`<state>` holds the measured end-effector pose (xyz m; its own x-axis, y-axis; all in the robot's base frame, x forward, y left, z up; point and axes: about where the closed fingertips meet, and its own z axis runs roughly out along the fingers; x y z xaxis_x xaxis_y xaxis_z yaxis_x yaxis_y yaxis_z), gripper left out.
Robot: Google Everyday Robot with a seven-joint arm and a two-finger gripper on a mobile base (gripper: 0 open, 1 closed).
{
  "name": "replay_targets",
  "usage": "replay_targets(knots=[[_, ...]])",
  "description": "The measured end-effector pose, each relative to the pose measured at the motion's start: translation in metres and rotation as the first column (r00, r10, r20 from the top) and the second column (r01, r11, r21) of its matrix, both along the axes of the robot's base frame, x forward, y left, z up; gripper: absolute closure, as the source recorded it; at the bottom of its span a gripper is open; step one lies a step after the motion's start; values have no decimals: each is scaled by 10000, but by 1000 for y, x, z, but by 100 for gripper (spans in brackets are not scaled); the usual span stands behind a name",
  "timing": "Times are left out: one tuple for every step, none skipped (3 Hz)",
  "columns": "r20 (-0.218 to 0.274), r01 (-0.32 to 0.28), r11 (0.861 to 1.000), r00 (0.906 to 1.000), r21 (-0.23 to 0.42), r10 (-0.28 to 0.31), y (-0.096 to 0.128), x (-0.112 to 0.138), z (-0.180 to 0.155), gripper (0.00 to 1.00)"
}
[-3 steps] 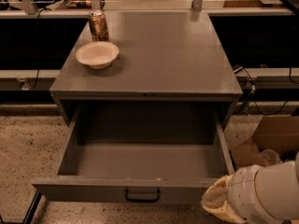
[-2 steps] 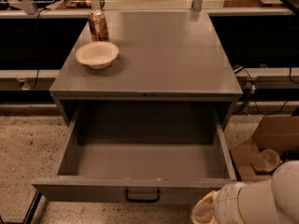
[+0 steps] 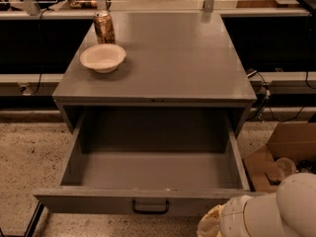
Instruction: Close top drawer
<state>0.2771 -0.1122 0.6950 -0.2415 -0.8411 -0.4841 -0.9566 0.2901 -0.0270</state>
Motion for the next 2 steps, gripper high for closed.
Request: replay_targets(knots=[[419, -114, 9989, 9991, 449, 95, 12, 6, -15, 100], [1620, -105, 9979, 9868, 640, 0, 22, 28, -23, 100]])
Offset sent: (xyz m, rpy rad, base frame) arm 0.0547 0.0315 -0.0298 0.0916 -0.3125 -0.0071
